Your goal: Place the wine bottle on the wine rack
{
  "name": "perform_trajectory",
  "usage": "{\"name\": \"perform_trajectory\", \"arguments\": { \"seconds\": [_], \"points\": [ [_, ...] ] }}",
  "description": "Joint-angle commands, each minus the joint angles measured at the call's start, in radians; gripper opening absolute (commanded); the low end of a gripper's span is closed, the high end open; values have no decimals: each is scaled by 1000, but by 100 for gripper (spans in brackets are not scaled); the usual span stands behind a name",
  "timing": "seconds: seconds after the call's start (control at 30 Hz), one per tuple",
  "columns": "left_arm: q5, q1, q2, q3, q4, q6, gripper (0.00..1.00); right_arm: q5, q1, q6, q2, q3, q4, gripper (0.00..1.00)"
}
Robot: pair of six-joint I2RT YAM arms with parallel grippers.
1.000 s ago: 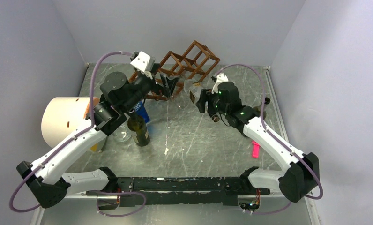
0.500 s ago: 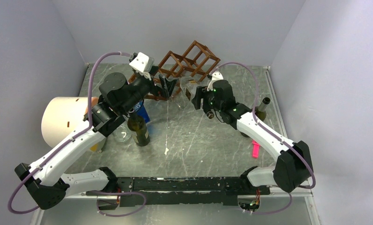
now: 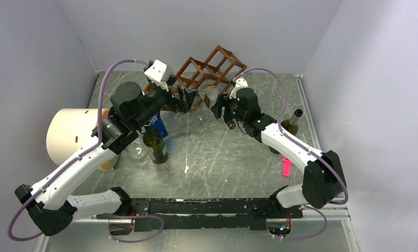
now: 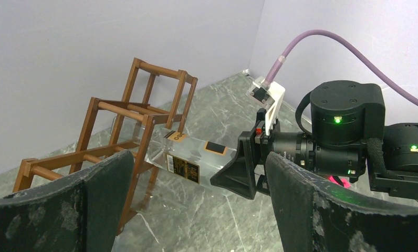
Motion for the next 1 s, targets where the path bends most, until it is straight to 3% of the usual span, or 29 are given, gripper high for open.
{"name": "perform_trajectory", "arguments": {
  "seconds": [0.0, 0.4, 0.8, 0.97],
  "points": [
    [-29, 5, -18, 33, -29, 1, 100, -52, -3, 33, 5, 34, 288, 0],
    [-35, 4, -14, 81, -69, 6, 100, -96, -7, 66, 112, 61, 406, 0],
    [0, 5, -25, 97, -94, -19, 100, -314, -84, 107, 255, 68, 636, 0],
    [-7, 5, -21, 95, -106, -18, 99, -362, -103, 110, 315, 115, 652, 0]
  ]
}}
